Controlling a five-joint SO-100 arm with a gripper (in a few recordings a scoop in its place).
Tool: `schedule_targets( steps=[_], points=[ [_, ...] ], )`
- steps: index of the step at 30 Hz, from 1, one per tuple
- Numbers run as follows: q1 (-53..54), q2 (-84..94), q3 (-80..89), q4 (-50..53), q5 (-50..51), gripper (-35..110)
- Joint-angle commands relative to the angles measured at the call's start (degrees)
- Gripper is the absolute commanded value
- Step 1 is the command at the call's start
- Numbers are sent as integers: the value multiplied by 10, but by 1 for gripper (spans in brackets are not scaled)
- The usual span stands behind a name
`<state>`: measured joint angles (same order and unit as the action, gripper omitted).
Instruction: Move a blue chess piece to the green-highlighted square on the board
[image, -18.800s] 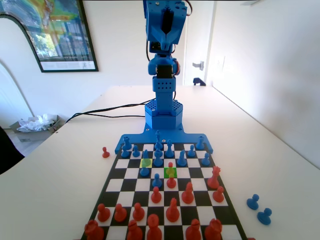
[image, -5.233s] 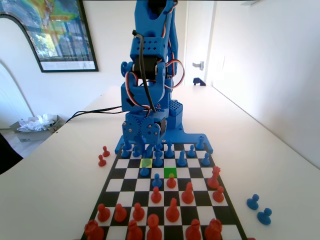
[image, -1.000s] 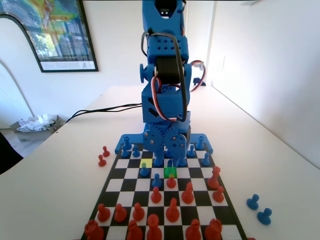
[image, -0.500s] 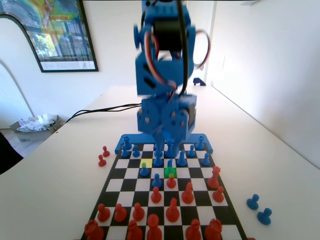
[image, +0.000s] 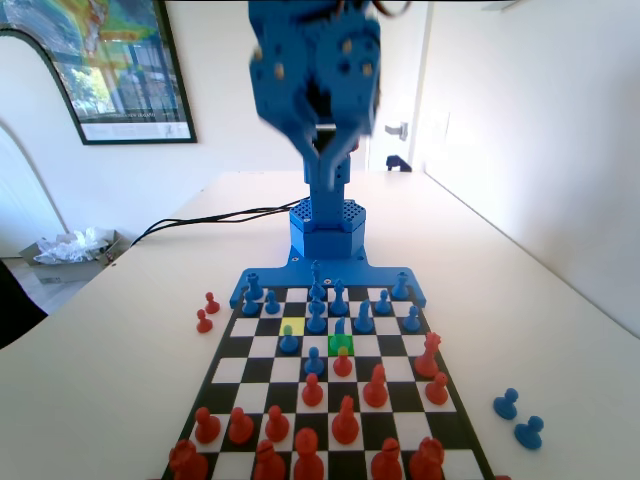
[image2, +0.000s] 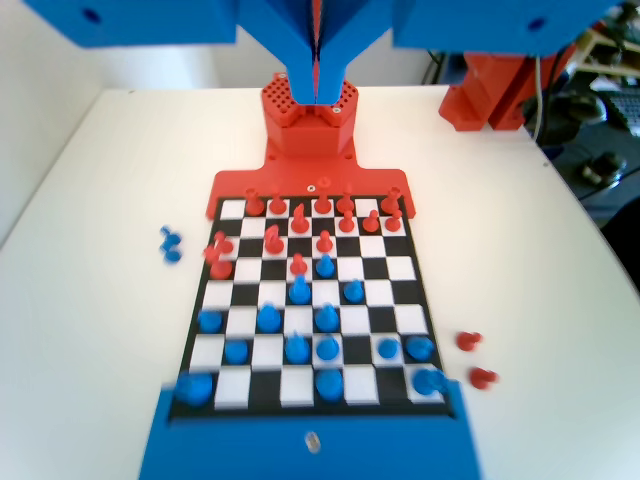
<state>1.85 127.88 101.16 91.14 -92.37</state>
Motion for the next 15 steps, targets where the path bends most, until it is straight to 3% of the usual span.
schedule_targets(
  steps=[1,7,15],
  points=[
    [-1,95,-24,76,-56,1],
    [-6,235,69,102,-95,1],
    [-33,373,187,62,-91,1]
  ],
)
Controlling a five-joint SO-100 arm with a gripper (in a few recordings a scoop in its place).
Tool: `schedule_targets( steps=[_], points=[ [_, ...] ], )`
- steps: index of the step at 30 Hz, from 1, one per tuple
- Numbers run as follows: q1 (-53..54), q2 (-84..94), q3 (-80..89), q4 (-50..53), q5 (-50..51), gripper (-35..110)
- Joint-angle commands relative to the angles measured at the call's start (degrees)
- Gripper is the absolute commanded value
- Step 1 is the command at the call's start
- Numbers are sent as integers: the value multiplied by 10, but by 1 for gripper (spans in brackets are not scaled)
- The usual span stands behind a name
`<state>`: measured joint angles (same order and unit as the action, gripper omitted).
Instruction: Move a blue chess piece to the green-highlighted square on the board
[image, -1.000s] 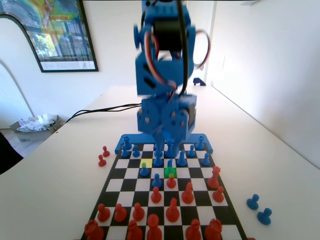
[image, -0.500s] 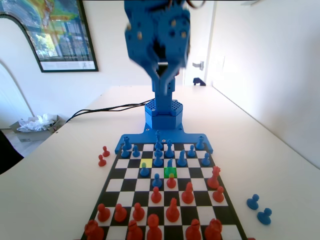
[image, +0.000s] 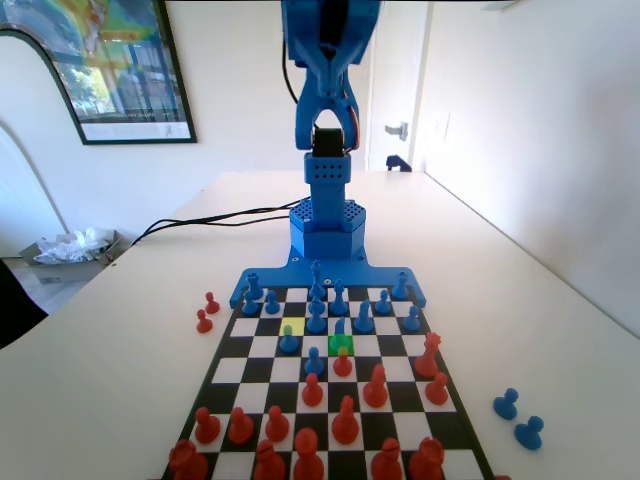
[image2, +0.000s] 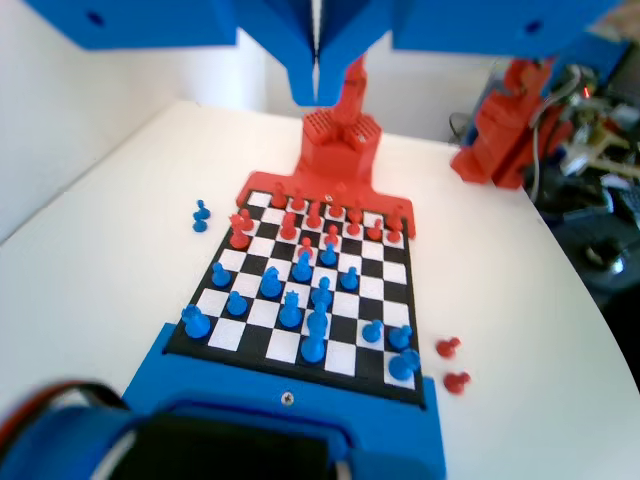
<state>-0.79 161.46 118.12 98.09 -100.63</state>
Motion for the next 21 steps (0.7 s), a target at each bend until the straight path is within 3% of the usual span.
schedule_targets(
  steps=[1,8,21],
  points=[
    [-9,47,28,-13,-4,1],
    [-10,90,66,-69,6,1],
    [16,134,69,-80,6,6]
  ],
)
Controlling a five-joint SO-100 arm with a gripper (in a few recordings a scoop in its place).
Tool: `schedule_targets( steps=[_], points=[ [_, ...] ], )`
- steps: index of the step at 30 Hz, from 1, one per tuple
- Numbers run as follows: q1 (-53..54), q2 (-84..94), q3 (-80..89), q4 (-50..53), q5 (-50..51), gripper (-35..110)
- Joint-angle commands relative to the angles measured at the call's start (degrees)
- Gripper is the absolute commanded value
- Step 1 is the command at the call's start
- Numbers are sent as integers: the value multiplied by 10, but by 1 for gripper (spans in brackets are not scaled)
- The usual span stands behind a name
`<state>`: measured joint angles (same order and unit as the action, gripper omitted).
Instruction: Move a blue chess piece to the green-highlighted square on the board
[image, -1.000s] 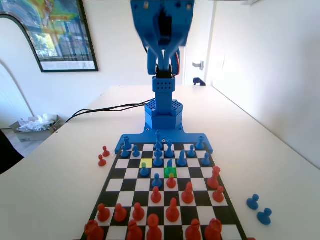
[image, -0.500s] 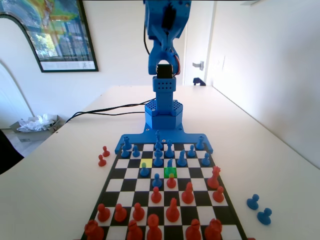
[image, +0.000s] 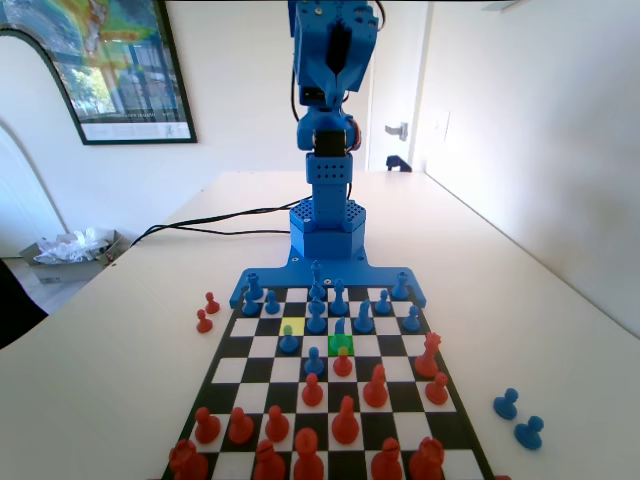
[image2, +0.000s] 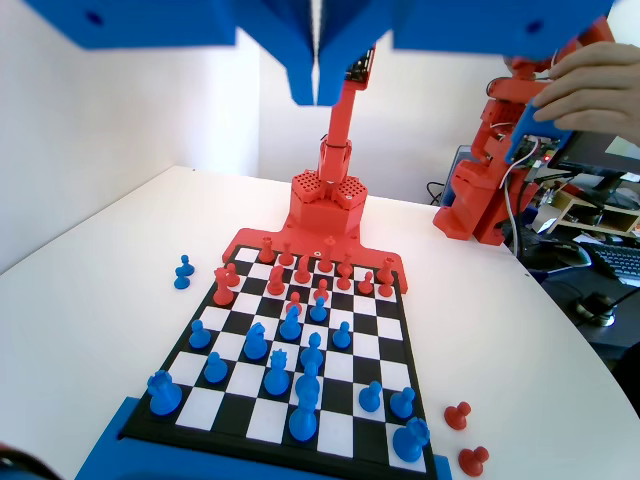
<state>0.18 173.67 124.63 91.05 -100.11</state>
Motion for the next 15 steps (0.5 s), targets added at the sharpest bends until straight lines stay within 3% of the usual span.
schedule_targets(
  steps=[1,15],
  points=[
    [9,13,4,-10,1,6],
    [9,13,4,-9,4,10]
  ],
)
